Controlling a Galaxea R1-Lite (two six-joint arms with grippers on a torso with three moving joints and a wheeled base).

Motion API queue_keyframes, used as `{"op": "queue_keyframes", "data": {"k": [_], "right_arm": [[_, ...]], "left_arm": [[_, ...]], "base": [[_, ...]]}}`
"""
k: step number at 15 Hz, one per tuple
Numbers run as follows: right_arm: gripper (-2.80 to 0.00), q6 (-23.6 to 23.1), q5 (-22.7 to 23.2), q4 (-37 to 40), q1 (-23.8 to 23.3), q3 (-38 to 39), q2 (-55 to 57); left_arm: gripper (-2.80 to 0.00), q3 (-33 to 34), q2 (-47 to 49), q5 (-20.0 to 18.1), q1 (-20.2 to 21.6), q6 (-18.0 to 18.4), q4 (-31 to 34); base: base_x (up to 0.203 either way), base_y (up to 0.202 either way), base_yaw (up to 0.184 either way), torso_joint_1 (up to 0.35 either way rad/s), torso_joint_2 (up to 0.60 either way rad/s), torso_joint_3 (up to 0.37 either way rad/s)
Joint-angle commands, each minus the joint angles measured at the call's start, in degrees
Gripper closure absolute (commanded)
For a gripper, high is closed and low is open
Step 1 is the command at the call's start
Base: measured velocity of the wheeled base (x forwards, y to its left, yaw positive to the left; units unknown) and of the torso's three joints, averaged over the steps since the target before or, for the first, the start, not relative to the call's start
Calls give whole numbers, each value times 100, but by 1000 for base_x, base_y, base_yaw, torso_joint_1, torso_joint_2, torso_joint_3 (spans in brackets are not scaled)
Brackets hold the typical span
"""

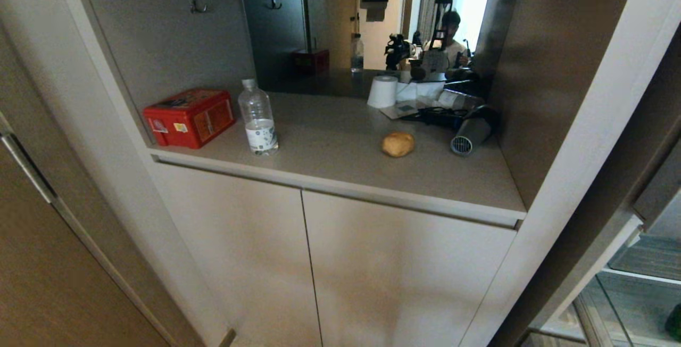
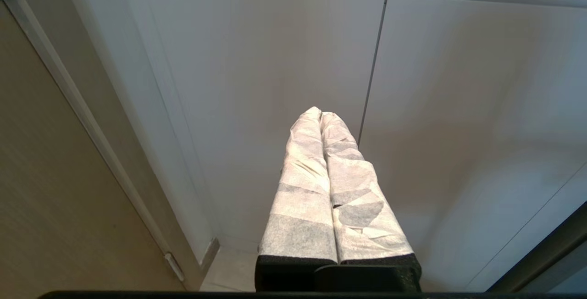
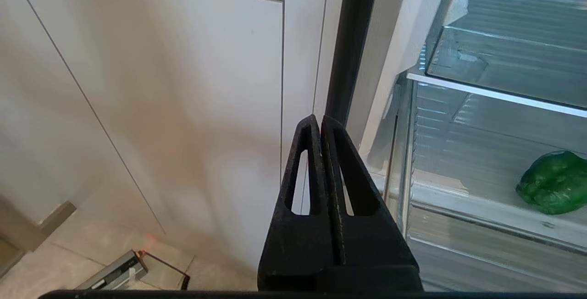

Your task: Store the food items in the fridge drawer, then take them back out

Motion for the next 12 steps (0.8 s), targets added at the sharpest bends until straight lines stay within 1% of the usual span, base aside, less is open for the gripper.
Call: {"op": "queue_keyframes", "data": {"k": [1,3,12], "right_arm": [[0,4,0,11,2,0,11],[0,7,-2,11,2,0,11],[0,13,-8,11,2,0,11]], "left_arm": [[0,62,2,2,0,-7,-5],[0,62,2,-6,0,-7,-5],[0,62,2,-3,0,-7,-5]], "base": [[-7,6,-55,-2,0,2],[-4,2,-113,3,1,3],[-1,7,-175,1,2,2]]}}
